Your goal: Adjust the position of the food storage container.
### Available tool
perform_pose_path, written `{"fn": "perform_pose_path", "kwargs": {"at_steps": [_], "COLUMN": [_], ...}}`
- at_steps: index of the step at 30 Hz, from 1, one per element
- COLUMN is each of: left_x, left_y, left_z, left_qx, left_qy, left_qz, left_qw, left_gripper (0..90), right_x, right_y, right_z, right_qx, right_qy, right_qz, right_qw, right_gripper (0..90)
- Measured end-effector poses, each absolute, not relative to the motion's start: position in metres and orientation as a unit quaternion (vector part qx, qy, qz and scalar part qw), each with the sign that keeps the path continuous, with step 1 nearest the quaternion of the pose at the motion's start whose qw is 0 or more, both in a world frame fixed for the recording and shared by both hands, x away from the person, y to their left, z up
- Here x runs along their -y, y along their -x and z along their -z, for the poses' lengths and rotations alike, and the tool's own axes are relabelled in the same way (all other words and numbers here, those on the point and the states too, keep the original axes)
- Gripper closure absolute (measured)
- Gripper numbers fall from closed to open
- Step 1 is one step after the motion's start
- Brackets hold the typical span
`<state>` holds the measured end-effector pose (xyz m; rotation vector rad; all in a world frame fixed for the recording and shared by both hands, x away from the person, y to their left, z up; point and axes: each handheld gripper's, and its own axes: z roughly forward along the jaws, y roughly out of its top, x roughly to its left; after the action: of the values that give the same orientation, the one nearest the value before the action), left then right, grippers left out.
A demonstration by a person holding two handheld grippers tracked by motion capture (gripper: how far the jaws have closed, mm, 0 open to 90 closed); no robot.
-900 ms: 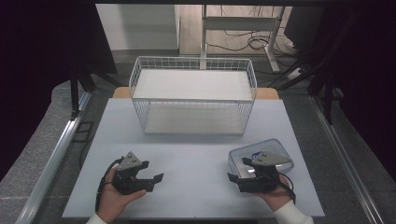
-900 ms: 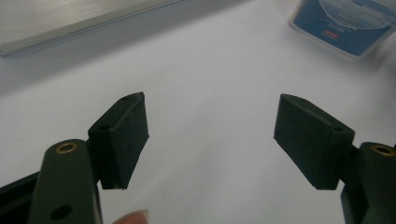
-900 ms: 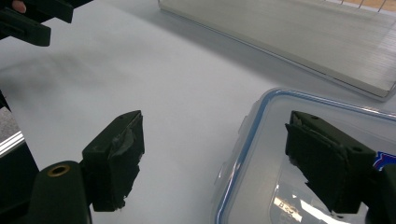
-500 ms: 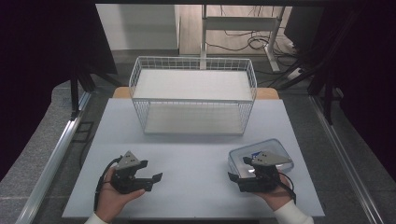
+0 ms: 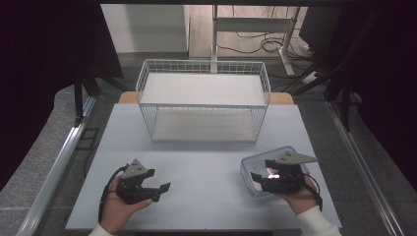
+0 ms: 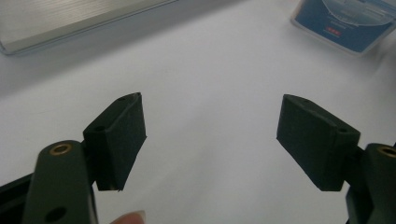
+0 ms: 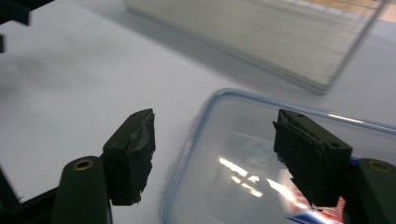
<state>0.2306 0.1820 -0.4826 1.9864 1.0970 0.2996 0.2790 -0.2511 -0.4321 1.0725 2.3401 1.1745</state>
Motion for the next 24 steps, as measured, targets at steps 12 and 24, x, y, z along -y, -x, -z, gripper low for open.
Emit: {"fn": "perform_pose_path", "kwargs": {"at_steps": [12, 24], "left_x": [-0.184, -0.184], "left_y": [-0.232, -0.233], "left_z": [0.484, 0.486], "left_qx": [-0.441, -0.444], "left_qy": [-0.79, -0.791], "left_qz": [-0.119, -0.119], "left_qw": [0.408, 0.402], "left_gripper": [23.5, 23.5], "right_x": [0.3, 0.334], "right_y": [-0.304, -0.317], "right_z": [0.421, 0.419], "right_qx": [-0.79, -0.784], "right_qy": [-0.443, -0.485], "right_qz": [-0.388, -0.345], "right_qw": [0.168, 0.178], "right_gripper": [39.4, 52.3]}}
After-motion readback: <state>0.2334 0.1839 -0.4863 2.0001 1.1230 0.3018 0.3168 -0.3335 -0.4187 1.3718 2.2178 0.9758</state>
